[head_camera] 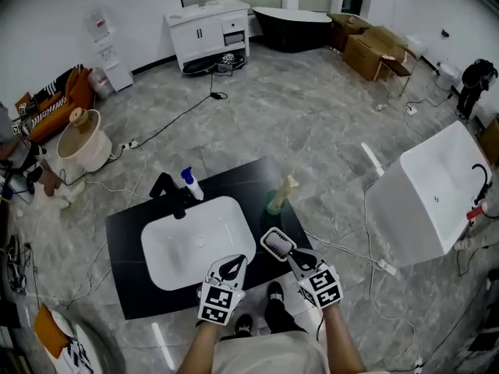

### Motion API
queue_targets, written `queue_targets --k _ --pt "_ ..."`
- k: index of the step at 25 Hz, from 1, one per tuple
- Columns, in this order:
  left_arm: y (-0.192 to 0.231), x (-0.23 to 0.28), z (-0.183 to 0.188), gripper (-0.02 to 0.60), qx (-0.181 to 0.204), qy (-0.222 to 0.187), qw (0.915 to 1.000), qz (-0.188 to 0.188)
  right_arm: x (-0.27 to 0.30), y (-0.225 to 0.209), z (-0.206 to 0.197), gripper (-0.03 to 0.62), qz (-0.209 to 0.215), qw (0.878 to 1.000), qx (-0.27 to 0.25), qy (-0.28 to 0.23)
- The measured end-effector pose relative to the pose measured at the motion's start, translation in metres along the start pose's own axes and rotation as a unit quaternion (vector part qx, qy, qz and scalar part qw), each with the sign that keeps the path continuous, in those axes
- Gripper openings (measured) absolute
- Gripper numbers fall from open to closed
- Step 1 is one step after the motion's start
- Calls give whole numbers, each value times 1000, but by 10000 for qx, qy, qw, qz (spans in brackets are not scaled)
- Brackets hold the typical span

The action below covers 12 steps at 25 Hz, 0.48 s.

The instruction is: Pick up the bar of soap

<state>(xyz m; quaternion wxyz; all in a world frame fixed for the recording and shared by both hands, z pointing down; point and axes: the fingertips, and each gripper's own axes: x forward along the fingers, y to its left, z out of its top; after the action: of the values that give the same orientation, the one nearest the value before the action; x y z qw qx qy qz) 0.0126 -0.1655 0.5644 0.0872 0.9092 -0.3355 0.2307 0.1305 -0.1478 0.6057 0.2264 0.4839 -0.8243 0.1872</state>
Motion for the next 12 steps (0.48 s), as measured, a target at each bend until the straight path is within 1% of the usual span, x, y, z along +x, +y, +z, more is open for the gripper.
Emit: queue_targets --k 4,6,9,12 --pt "-5 17 -4 5 -171 41 9998 133 18 -8 -7 61 356 9980 -433 287" --pt "-9 23 -6 5 -251 70 9995 160 26 -5 -12 100 563 9950 -629 532" --pt "-17 30 -10 5 -363 101 9991 184 33 -3 -20 143 763 9893 -870 884" --pt "-20 34 -13 5 -516 113 9983 253 42 -1 -24 187 911 9853 -984 1063"
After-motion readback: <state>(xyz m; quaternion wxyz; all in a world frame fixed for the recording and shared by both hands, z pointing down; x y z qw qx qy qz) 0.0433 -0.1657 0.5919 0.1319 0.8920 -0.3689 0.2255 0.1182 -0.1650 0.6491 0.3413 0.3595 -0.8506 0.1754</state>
